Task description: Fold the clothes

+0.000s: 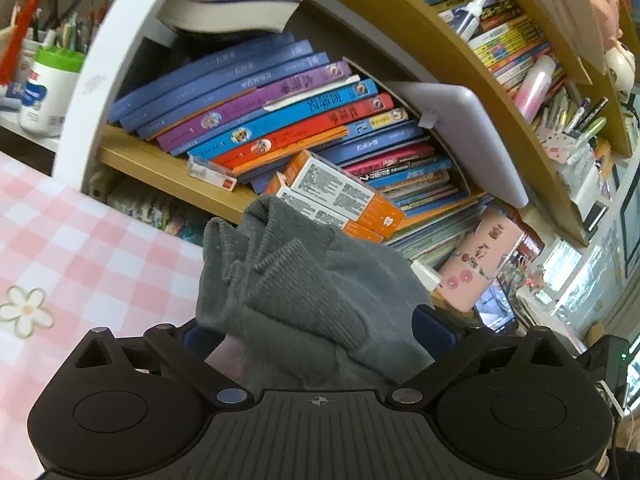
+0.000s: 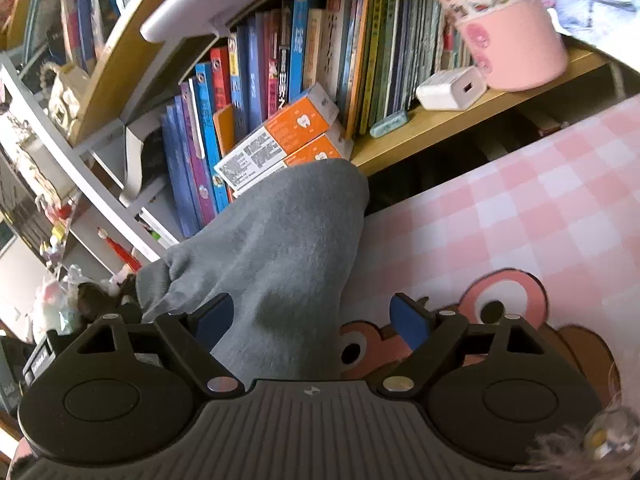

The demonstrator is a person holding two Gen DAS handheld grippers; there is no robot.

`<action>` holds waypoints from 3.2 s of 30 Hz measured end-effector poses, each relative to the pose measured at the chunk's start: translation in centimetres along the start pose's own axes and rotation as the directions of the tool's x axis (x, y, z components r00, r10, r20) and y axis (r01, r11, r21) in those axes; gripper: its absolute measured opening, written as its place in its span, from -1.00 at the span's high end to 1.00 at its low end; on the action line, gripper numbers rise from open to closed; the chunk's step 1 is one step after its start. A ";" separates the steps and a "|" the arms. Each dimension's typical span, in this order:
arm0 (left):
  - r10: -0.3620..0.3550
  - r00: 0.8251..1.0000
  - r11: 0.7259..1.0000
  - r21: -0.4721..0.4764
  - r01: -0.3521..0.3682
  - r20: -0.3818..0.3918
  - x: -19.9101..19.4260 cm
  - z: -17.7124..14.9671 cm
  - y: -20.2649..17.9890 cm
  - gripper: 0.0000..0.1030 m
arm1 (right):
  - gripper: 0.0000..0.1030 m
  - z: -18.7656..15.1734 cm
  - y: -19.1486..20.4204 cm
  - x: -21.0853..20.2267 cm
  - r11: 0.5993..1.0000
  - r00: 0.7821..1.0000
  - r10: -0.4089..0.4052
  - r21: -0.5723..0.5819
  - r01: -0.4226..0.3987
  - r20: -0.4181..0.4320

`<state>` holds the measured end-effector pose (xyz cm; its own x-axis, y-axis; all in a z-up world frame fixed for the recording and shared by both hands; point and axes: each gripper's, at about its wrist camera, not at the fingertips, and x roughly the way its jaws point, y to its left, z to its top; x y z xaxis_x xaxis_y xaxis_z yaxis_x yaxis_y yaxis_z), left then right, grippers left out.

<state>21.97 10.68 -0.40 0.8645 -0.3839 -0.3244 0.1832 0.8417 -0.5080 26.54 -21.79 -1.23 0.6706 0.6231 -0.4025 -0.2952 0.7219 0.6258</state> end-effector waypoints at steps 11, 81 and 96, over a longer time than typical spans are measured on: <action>0.050 0.997 0.998 0.024 -0.051 0.062 -4.9 -2.7 -2.8 -0.96 | -0.65 -4.3 3.6 -5.4 0.991 0.997 -0.058 -0.116 0.062 0.042; 0.391 0.913 0.842 0.356 -0.406 0.118 -11.2 -9.8 -9.6 -1.00 | -1.00 -14.3 11.0 -11.9 0.733 0.871 -0.363 -0.475 0.487 0.333; 0.389 0.914 0.841 0.359 -0.404 0.117 -11.2 -9.8 -9.7 -1.00 | -1.00 -14.3 11.1 -11.8 0.731 0.870 -0.363 -0.478 0.488 0.332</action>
<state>5.89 3.11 0.29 0.9162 0.0207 -0.4002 -0.0269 0.9996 -0.0097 5.60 -16.83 0.94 0.9171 0.1799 -0.3557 -0.2138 0.9752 -0.0578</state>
